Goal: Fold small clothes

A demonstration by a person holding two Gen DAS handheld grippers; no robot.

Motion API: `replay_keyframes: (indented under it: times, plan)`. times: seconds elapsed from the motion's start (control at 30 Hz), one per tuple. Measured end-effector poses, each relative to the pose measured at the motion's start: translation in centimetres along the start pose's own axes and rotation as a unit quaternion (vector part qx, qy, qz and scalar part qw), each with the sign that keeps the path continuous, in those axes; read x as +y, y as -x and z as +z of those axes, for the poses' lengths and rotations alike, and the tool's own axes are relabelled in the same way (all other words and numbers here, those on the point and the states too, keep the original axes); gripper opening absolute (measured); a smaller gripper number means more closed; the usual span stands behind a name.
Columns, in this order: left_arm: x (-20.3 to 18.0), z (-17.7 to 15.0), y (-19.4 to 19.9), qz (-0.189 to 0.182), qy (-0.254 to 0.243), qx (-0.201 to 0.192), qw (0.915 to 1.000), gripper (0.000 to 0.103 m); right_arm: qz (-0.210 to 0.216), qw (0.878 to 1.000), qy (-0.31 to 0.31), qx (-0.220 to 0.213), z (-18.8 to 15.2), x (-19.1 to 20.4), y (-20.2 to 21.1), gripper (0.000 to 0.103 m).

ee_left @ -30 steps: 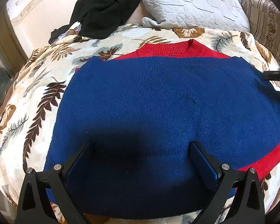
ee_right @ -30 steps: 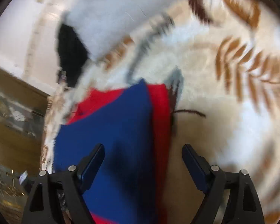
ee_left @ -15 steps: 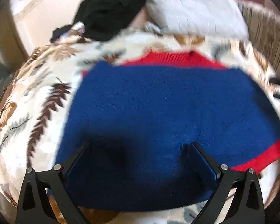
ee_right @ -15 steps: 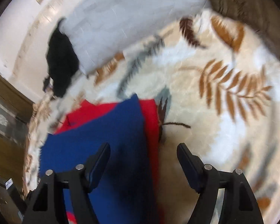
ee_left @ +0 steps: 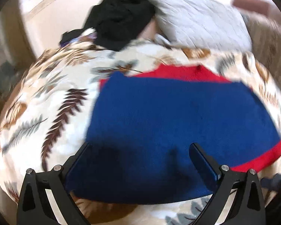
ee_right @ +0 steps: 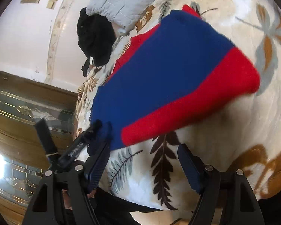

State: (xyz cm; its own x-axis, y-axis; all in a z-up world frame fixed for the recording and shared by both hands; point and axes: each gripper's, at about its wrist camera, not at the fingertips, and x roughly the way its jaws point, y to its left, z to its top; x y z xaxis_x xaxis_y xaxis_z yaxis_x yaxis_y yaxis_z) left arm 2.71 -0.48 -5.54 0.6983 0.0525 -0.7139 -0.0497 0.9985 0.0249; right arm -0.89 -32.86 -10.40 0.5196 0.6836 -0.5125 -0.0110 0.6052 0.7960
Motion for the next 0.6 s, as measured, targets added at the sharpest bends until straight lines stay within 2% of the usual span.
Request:
replay_keyframes:
  times: [0.03, 0.1, 0.2, 0.27, 0.33, 0.37, 0.43, 0.47, 0.5, 0.53, 0.6]
  plan:
    - [1.9, -0.1, 0.5, -0.015, 0.038, 0.003, 0.9991, 0.102, 0.002, 1.0, -0.006, -0.005, 0.2, -0.3, 0.0, 0.078]
    - [6.1, -1.0, 1.2, -0.036, 0.121, 0.01, 0.9919, 0.102, 0.009, 1.0, -0.02, -0.018, 0.9, -1.2, 0.0, 0.078]
    - [10.8, -3.6, 0.9, -0.039, 0.199, 0.032, 0.9786, 0.102, 0.025, 0.998, -0.046, -0.034, 1.4, -2.5, 0.2, 0.078]
    - [12.5, -4.8, -0.2, -0.051, 0.229, 0.064, 0.9701, 0.101, 0.027, 0.998, -0.049, -0.039, 1.7, -2.6, 0.1, 0.078]
    - [12.6, -5.4, -0.6, -0.081, 0.252, 0.076, 0.9613, 0.086, 0.029, 0.998, -0.049, -0.041, 2.0, -2.6, 0.1, 0.078]
    - [12.5, -5.4, -0.7, -0.093, 0.255, 0.078, 0.9594, 0.085, 0.029, 0.997, -0.05, -0.041, 2.1, -2.7, 0.1, 0.078]
    - [11.9, -5.0, -1.2, -0.081, 0.243, 0.089, 0.9627, 0.065, 0.032, 0.997, -0.054, -0.041, 2.3, -2.8, 0.1, 0.078]
    - [11.5, -4.7, -1.2, -0.08, 0.236, 0.093, 0.9639, 0.027, 0.033, 0.997, -0.056, -0.042, 2.3, -2.7, 0.0, 0.078]
    - [11.3, -4.2, -1.2, -0.098, 0.231, 0.099, 0.963, 0.01, 0.032, 0.997, -0.057, -0.043, 2.3, -2.7, -0.1, 0.078]
    - [11.4, -3.8, -0.4, -0.09, 0.225, 0.085, 0.9665, 0.008, 0.03, 0.997, -0.056, -0.044, 2.4, -2.7, 0.1, 0.078]
    - [9.7, -2.8, 2.8, -0.067, 0.176, 0.025, 0.9817, 0.008, 0.026, 0.997, -0.054, -0.048, 2.5, -2.3, -0.3, 0.078]
